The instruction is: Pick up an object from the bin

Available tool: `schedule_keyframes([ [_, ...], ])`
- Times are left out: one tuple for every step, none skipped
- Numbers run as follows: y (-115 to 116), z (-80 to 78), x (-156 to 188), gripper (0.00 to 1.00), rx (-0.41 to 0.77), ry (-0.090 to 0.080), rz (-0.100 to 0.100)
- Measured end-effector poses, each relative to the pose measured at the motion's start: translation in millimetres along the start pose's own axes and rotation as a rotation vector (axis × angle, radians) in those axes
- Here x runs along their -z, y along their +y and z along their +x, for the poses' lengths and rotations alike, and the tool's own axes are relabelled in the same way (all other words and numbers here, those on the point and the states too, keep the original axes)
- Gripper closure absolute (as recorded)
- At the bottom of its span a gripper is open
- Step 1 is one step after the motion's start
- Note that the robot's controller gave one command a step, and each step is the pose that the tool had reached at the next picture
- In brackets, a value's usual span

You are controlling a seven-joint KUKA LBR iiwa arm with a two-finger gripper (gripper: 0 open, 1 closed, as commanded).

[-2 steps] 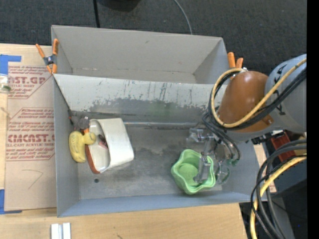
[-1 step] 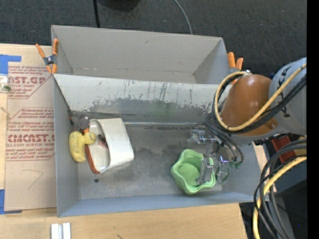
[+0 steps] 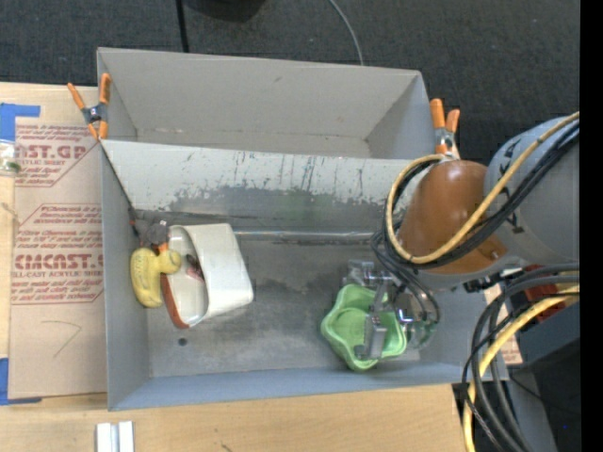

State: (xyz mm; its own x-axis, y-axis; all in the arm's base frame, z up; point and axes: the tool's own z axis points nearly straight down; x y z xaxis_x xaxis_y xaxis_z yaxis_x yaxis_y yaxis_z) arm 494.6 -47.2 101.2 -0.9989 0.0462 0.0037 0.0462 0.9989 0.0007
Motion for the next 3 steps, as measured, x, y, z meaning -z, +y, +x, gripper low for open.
schedule_keyframes([
  [15.0,-7.3,-27.5,1.0,0.001,-0.02,0.001],
  [15.1,-6.9,-29.5,0.0,0.001,-0.022,0.001],
  [14.9,-9.2,-26.2,1.0,0.0,-0.026,0.0],
])
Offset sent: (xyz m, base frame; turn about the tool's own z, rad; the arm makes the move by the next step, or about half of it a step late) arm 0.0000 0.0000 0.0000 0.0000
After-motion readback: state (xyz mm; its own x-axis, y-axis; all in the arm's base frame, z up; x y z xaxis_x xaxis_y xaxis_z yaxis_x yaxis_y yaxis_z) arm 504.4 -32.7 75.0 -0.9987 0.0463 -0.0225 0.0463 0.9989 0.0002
